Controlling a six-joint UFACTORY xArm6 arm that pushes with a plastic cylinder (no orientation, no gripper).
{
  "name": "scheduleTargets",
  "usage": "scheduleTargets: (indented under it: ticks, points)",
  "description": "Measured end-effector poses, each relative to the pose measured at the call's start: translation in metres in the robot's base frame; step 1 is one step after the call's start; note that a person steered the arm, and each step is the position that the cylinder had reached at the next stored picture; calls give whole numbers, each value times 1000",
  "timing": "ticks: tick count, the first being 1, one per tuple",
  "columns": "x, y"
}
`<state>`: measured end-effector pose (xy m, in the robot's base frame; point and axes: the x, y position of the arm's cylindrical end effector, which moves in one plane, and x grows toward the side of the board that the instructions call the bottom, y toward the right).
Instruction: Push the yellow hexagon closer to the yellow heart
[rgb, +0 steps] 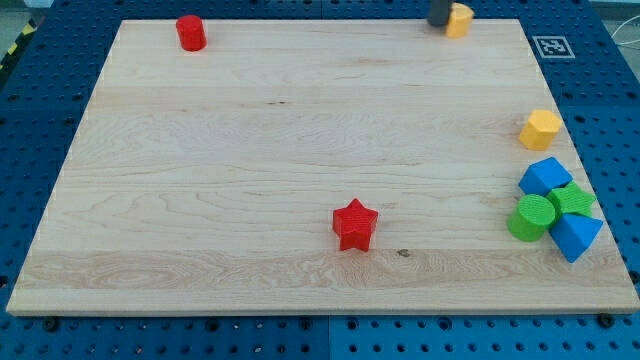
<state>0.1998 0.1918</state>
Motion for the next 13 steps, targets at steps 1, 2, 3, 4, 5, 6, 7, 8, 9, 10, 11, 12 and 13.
scheduleTargets:
  ticks: [1, 2, 3, 4, 5, 6, 7, 8, 9, 10, 11, 12, 13]
  points:
    - [25, 9]
    - [79, -3]
    - [138, 4]
    - [197, 4]
    - [236, 7]
    - [248, 21]
    - [243, 51]
    - [241, 71]
    - [229, 72]
    - [220, 83]
    - [221, 109]
    - [209, 124]
    - [194, 100]
